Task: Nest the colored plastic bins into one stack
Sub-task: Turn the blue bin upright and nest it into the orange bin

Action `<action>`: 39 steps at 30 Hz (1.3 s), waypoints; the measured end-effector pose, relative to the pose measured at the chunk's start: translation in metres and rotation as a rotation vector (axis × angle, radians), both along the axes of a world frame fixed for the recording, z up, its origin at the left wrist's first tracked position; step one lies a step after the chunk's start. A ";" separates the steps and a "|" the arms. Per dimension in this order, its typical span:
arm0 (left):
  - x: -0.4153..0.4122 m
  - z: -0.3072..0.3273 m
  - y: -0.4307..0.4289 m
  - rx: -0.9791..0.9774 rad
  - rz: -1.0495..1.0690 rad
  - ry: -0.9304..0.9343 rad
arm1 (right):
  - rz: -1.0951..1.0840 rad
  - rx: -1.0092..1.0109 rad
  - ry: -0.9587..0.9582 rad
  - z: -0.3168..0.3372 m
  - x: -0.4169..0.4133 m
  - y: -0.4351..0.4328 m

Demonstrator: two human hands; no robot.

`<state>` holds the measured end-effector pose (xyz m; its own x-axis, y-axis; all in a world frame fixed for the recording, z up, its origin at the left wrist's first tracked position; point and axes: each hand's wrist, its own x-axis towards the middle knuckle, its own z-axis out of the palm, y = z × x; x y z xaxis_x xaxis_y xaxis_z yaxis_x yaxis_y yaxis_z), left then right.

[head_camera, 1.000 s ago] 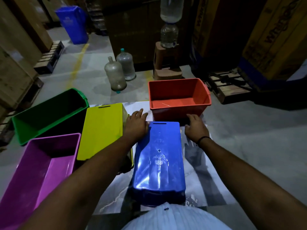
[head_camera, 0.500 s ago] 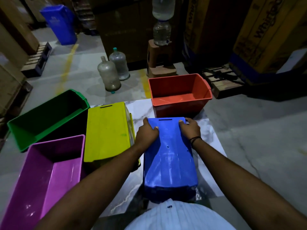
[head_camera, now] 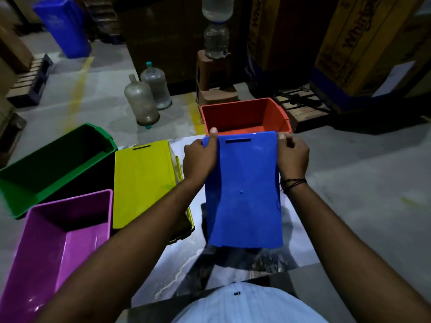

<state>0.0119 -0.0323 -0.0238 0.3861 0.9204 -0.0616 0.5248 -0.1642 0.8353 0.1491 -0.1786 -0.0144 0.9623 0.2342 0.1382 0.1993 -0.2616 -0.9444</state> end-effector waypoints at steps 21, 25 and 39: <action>-0.038 -0.021 0.018 -0.410 0.010 -0.276 | 0.636 -0.049 -0.457 0.021 -0.036 -0.007; -0.033 -0.012 0.009 -0.475 0.004 -0.299 | 0.728 -0.155 -0.533 -0.007 -0.057 0.002; -0.049 -0.045 -0.005 -0.224 -0.085 0.207 | 0.992 -0.598 -0.662 -0.065 -0.091 -0.004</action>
<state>-0.0368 -0.0368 -0.0685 0.4193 0.8400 -0.3444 0.6798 -0.0391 0.7324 0.0583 -0.1823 -0.0797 0.1420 0.9797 0.1411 0.9183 -0.0772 -0.3882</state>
